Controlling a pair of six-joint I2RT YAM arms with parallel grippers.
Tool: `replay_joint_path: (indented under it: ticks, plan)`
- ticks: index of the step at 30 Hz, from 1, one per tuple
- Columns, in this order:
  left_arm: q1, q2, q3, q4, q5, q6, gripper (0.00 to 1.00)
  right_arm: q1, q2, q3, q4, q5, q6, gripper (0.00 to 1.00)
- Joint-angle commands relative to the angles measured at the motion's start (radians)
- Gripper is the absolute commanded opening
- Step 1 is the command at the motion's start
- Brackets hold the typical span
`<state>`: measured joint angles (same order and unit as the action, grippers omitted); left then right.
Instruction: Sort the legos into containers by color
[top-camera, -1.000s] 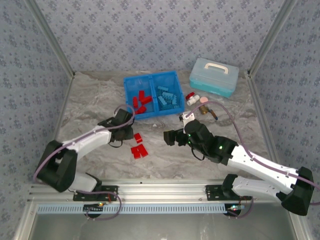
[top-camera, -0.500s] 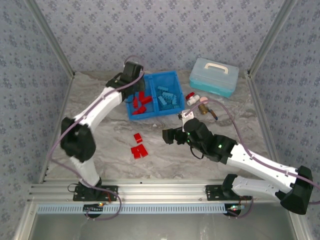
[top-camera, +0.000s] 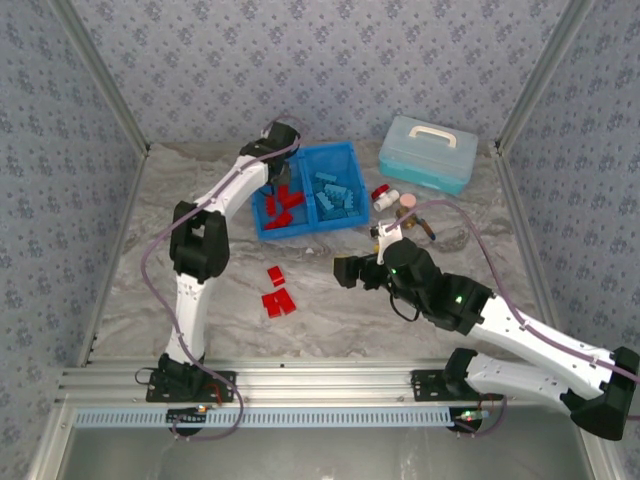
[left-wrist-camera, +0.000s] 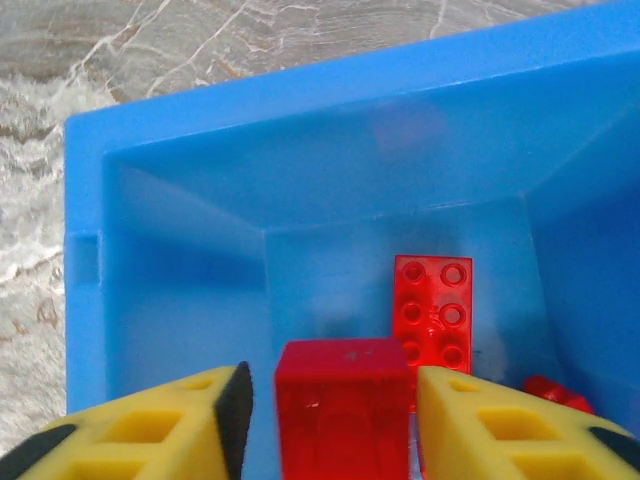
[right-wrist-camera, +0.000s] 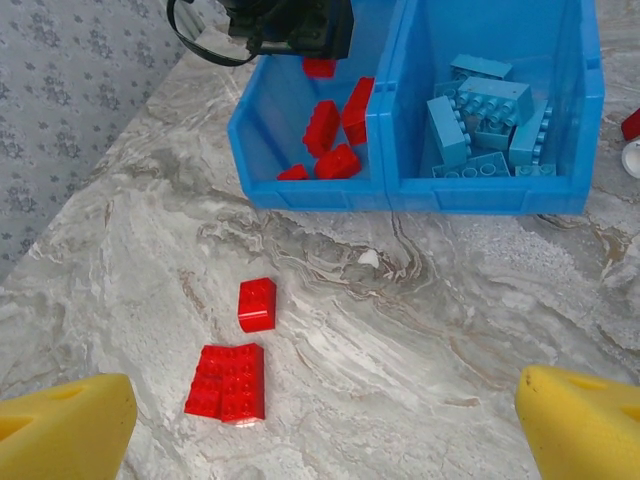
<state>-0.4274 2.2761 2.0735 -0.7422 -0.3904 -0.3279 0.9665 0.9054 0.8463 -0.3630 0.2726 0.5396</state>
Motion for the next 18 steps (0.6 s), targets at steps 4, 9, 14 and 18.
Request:
replay_joint_path:
  ticks: [4,9,14,18]
  plan:
    - [-0.002,-0.089,0.023,-0.027,0.028,0.006,0.56,-0.002,-0.005,0.001,-0.004,0.017,0.018,1.0]
    - [-0.023,-0.251,-0.074,-0.004,0.108,-0.024,0.56,0.0,0.002,0.004,0.002,0.019,0.02,1.0]
    - [-0.061,-0.552,-0.405,0.124,0.18,-0.109,0.56,-0.001,0.006,-0.002,0.013,0.018,0.021,1.0]
    - [-0.095,-0.781,-0.672,0.178,0.192,-0.199,0.56,-0.001,0.009,-0.013,0.03,0.016,0.021,1.0]
